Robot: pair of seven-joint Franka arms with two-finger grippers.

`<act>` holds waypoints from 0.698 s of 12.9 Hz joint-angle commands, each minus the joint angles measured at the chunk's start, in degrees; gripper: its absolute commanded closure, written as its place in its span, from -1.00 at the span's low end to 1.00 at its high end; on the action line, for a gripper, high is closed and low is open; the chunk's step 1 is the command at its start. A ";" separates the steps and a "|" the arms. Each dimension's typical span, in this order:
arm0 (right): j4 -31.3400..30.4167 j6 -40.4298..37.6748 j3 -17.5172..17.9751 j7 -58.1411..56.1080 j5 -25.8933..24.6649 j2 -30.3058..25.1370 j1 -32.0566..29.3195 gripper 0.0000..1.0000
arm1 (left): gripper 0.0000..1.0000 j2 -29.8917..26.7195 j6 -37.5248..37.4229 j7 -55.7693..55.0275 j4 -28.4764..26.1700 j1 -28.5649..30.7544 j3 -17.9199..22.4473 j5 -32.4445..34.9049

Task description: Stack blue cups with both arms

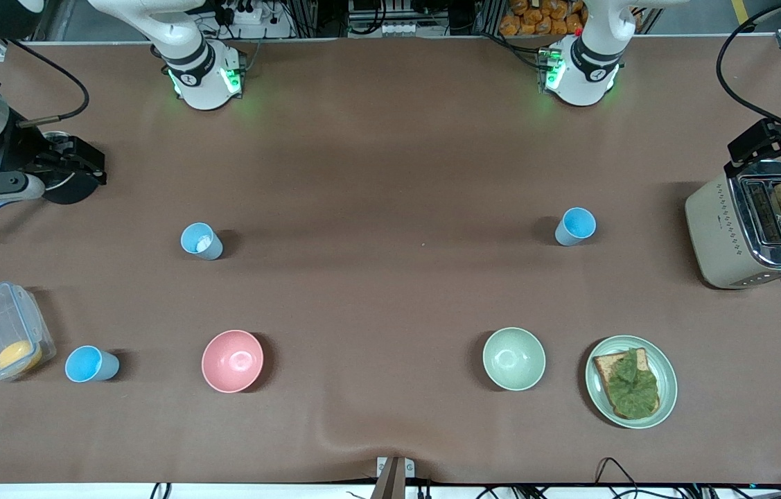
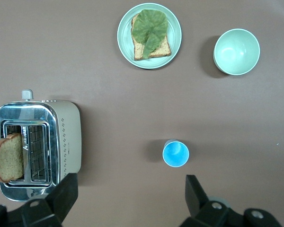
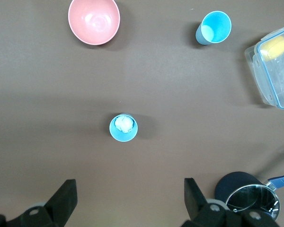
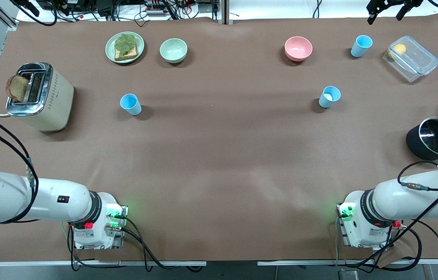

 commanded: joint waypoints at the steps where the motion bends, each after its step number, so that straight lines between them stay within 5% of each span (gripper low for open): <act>1: 1.21 -1.04 0.23 0.90 -0.19 0.61 0.01 -1.00 | -1.00 -0.87 1.10 0.73 -0.05 1.00 -0.08 1.60; 9: 1.39 -1.04 0.32 0.90 -0.19 0.61 0.01 -1.00 | -1.00 -0.26 1.02 0.73 0.38 1.54 -0.52 1.34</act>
